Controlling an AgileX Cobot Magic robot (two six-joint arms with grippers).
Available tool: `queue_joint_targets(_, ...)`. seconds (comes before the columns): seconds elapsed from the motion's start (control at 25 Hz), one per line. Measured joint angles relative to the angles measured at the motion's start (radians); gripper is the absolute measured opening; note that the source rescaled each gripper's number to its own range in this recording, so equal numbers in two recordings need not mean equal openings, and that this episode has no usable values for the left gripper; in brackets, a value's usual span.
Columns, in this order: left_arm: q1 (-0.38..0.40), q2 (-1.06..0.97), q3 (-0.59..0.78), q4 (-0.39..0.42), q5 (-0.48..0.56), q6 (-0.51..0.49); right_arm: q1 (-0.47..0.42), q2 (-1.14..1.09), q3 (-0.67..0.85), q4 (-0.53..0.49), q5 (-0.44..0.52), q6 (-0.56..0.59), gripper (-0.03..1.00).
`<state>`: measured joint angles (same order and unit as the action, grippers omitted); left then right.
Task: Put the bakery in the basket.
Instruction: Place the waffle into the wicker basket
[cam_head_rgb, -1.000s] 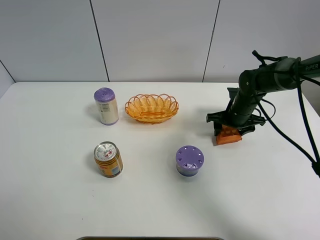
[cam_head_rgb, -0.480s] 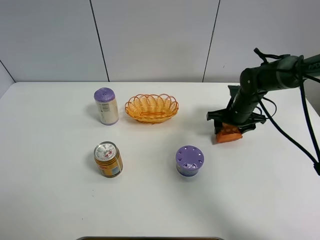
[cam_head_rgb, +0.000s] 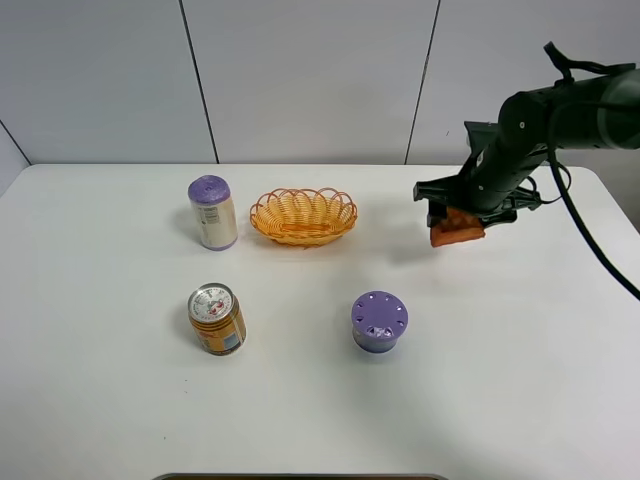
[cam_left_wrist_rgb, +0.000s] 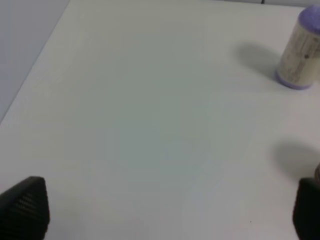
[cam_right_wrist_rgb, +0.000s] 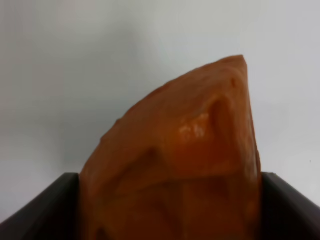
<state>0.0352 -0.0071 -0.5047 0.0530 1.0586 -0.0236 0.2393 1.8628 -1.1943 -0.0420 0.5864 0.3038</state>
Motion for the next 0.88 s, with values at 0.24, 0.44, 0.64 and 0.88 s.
queue_joint_targets(0.24, 0.0, 0.0, 0.0, 0.0, 0.0, 0.0, 0.061, -0.033, 0.0, 0.004, -0.052, 0.007, 0.0)
queue_joint_targets(0.44, 0.0, 0.0, 0.0, 0.0, 0.0, 0.0, 0.12, -0.048, 0.0, 0.031, -0.127, 0.008, 0.0)
queue_joint_targets(0.64, 0.0, 0.0, 0.0, 0.0, 0.0, 0.0, 0.182, -0.054, -0.024, 0.064, -0.192, 0.008, 0.0)
queue_joint_targets(0.88, 0.0, 0.0, 0.0, 0.0, 0.0, 0.0, 0.253, -0.042, -0.155, 0.066, -0.232, 0.014, 0.0)
